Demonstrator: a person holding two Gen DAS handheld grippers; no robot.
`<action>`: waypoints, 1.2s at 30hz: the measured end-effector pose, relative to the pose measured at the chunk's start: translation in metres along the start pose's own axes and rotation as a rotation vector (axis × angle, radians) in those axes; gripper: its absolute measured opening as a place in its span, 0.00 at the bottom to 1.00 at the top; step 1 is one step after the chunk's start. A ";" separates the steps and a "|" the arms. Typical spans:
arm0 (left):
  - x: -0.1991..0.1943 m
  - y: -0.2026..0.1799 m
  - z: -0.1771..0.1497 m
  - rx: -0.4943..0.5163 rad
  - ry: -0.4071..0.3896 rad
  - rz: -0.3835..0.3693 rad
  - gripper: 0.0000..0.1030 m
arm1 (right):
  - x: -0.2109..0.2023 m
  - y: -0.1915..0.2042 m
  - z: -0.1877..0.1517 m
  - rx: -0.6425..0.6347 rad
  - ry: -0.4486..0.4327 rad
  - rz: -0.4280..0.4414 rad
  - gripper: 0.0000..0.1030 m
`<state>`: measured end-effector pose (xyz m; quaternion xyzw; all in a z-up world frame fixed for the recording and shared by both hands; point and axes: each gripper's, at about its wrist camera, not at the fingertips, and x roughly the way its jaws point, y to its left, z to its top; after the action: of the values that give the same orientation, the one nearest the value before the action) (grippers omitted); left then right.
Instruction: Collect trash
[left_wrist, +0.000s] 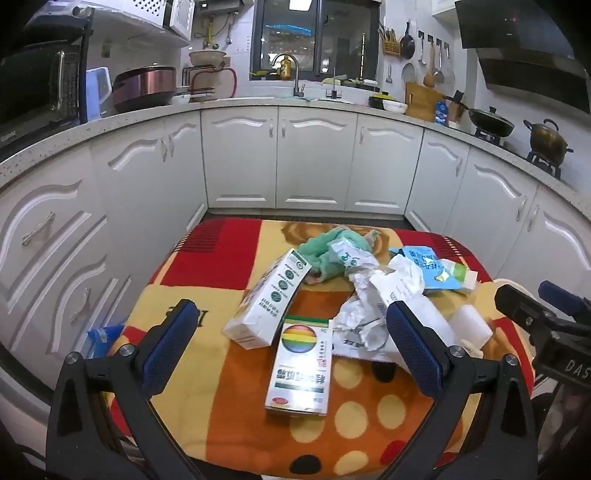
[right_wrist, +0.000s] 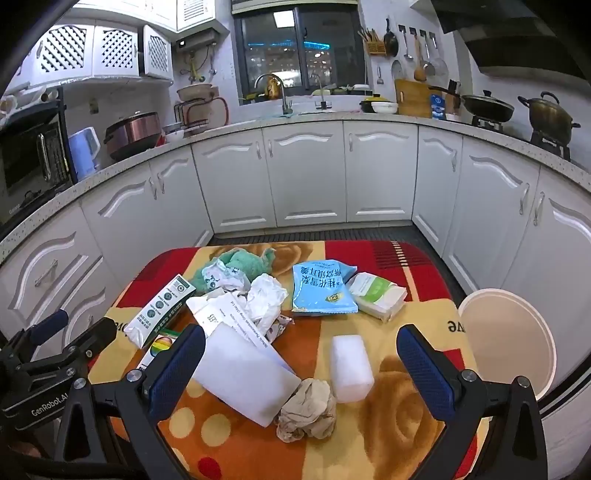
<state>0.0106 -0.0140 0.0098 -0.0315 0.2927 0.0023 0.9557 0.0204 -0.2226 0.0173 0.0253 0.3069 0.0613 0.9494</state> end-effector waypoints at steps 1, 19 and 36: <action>0.000 -0.002 0.000 0.000 -0.001 -0.002 0.99 | 0.000 0.000 0.000 -0.002 -0.002 -0.002 1.00; -0.002 -0.005 0.004 -0.015 -0.017 -0.035 0.99 | -0.009 0.000 0.006 -0.019 -0.031 -0.018 1.00; -0.006 -0.011 0.008 -0.012 -0.027 -0.047 0.99 | -0.011 0.001 0.009 -0.018 -0.045 -0.025 1.00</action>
<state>0.0107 -0.0243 0.0204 -0.0440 0.2791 -0.0181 0.9591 0.0166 -0.2233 0.0309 0.0144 0.2850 0.0516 0.9570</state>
